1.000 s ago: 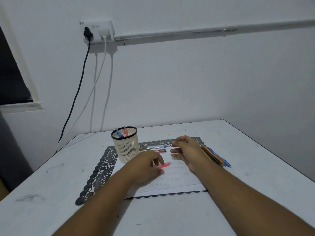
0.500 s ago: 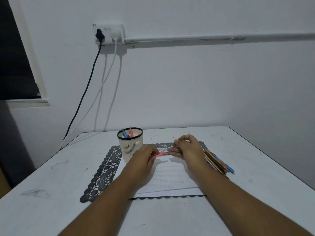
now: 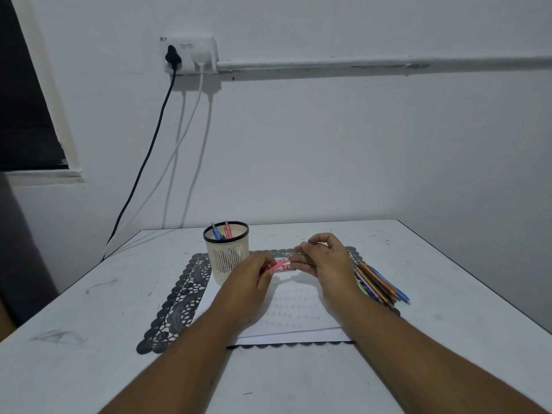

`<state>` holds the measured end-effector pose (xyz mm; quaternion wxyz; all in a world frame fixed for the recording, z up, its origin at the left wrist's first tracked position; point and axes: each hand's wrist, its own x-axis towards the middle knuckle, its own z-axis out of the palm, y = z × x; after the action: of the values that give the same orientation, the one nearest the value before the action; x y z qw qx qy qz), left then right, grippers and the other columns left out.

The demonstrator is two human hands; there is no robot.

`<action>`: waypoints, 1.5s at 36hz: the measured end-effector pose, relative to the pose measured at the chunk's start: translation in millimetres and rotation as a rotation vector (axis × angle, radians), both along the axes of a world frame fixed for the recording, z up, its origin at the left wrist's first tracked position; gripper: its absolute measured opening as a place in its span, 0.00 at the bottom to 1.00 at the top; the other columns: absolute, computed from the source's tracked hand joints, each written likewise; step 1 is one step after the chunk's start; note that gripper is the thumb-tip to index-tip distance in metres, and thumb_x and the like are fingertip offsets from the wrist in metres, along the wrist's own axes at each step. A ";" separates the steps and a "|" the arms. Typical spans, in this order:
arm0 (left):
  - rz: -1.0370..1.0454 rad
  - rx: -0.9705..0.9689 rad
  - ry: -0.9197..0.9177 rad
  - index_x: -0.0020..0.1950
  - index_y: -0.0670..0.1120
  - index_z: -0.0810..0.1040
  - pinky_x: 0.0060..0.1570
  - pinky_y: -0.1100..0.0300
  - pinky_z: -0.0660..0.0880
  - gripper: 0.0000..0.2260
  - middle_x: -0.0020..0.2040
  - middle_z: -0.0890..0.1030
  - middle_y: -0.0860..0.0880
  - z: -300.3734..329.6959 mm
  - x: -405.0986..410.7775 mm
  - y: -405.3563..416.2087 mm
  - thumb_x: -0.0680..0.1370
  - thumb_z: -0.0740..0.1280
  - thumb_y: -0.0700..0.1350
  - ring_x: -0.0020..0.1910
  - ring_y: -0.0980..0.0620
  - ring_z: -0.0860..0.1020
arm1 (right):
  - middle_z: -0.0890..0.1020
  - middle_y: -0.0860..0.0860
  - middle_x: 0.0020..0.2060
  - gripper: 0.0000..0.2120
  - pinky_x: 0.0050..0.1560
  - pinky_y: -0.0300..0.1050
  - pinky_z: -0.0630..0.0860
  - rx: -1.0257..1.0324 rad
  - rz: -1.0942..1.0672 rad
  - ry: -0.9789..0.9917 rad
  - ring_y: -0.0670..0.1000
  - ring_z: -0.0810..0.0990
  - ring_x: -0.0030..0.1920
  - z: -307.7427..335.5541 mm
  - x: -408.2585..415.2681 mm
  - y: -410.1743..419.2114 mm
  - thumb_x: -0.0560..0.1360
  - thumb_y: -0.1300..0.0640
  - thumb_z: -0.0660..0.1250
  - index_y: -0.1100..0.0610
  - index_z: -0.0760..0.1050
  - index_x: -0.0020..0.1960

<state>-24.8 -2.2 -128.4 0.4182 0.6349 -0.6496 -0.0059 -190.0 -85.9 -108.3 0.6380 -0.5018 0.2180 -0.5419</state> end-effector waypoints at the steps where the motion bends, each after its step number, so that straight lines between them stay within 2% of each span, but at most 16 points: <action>1: 0.005 0.004 -0.004 0.49 0.54 0.76 0.44 0.56 0.73 0.08 0.45 0.78 0.56 -0.1 0.4 -0.4 0.83 0.63 0.42 0.44 0.57 0.75 | 0.85 0.63 0.43 0.05 0.49 0.56 0.85 0.002 -0.004 -0.014 0.63 0.86 0.43 0.6 -0.1 0.2 0.81 0.67 0.68 0.62 0.73 0.54; 8: -0.001 0.001 -0.010 0.50 0.54 0.76 0.45 0.55 0.74 0.07 0.45 0.78 0.56 0.1 0.6 -0.3 0.83 0.63 0.42 0.45 0.57 0.76 | 0.85 0.63 0.43 0.05 0.47 0.53 0.85 -0.006 -0.008 -0.017 0.62 0.86 0.43 3.0 -0.8 2.0 0.81 0.68 0.68 0.62 0.73 0.54; 14: -0.003 -0.004 -0.006 0.50 0.53 0.76 0.45 0.54 0.75 0.07 0.45 0.78 0.56 0.4 1.0 1.3 0.82 0.63 0.41 0.45 0.57 0.76 | 0.84 0.68 0.45 0.06 0.48 0.52 0.86 -0.023 -0.024 0.018 0.62 0.86 0.43 0.2 4.4 4.4 0.80 0.69 0.69 0.63 0.74 0.53; 18: -0.005 -0.010 0.010 0.49 0.54 0.76 0.44 0.52 0.75 0.08 0.44 0.78 0.56 1.2 -0.8 2.6 0.82 0.63 0.41 0.44 0.56 0.76 | 0.86 0.64 0.43 0.06 0.50 0.54 0.86 -0.024 -0.046 0.060 0.61 0.86 0.42 0.0 4.4 4.3 0.79 0.68 0.70 0.65 0.74 0.54; 22: -0.003 -0.006 0.015 0.49 0.53 0.76 0.44 0.52 0.76 0.07 0.45 0.78 0.56 0.9 -1.1 2.1 0.82 0.63 0.41 0.44 0.56 0.77 | 0.87 0.63 0.42 0.07 0.45 0.49 0.86 -0.013 -0.047 0.091 0.60 0.86 0.41 1.5 4.7 6.0 0.80 0.66 0.70 0.65 0.74 0.55; 32: -0.010 -0.009 0.010 0.49 0.54 0.76 0.43 0.58 0.73 0.08 0.44 0.78 0.57 1.0 -1.3 2.5 0.82 0.64 0.41 0.44 0.57 0.76 | 0.88 0.60 0.42 0.08 0.46 0.51 0.86 -0.021 -0.077 0.123 0.59 0.87 0.42 4.2 4.0 10.4 0.81 0.65 0.70 0.66 0.73 0.57; 37: -0.017 -0.024 0.008 0.48 0.53 0.76 0.43 0.59 0.72 0.08 0.44 0.77 0.56 0.0 -0.7 2.5 0.82 0.64 0.40 0.44 0.56 0.76 | 0.88 0.59 0.43 0.08 0.49 0.57 0.84 -0.027 -0.079 0.154 0.64 0.87 0.47 5.0 3.0 10.9 0.80 0.64 0.70 0.65 0.74 0.56; 40: -0.020 -0.021 0.016 0.48 0.53 0.76 0.43 0.57 0.73 0.08 0.43 0.78 0.57 -1.3 -0.1 0.4 0.82 0.64 0.40 0.43 0.56 0.76 | 0.88 0.60 0.43 0.08 0.47 0.56 0.84 -0.025 -0.069 0.160 0.62 0.87 0.44 6.2 2.0 10.8 0.80 0.64 0.71 0.65 0.74 0.56; 43: -0.018 -0.018 0.003 0.49 0.54 0.76 0.42 0.59 0.73 0.08 0.44 0.77 0.57 -1.8 0.5 -0.6 0.82 0.64 0.41 0.44 0.56 0.76 | 0.88 0.60 0.43 0.08 0.46 0.55 0.84 -0.020 -0.064 0.160 0.62 0.87 0.44 5.9 1.8 10.5 0.80 0.64 0.71 0.65 0.74 0.56; 47: -0.020 -0.022 0.001 0.49 0.54 0.76 0.41 0.62 0.71 0.08 0.44 0.77 0.57 -1.5 0.1 0.7 0.82 0.64 0.41 0.44 0.56 0.76 | 0.88 0.59 0.43 0.07 0.48 0.60 0.82 -0.042 -0.059 0.202 0.64 0.87 0.46 3.7 2.5 11.6 0.79 0.64 0.71 0.64 0.75 0.54; 51: -0.017 -0.028 0.011 0.49 0.54 0.76 0.42 0.57 0.73 0.08 0.44 0.77 0.57 -0.6 -0.6 1.1 0.82 0.64 0.42 0.43 0.56 0.76 | 0.87 0.60 0.43 0.07 0.44 0.57 0.80 -0.086 -0.046 0.249 0.58 0.86 0.43 -0.2 4.4 12.9 0.78 0.65 0.73 0.65 0.75 0.51; 54: -0.015 -0.031 0.023 0.49 0.54 0.76 0.43 0.54 0.75 0.07 0.44 0.78 0.56 -0.5 -1.4 1.1 0.82 0.64 0.42 0.43 0.55 0.77 | 0.84 0.63 0.42 0.08 0.39 0.52 0.78 -0.130 -0.065 0.307 0.61 0.86 0.45 -2.3 4.6 14.0 0.78 0.62 0.73 0.64 0.76 0.50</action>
<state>-26.2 -1.1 -128.9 0.4355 0.6233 -0.6495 -0.0063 -185.4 -71.9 -110.6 0.5456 -0.6116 0.2937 -0.4920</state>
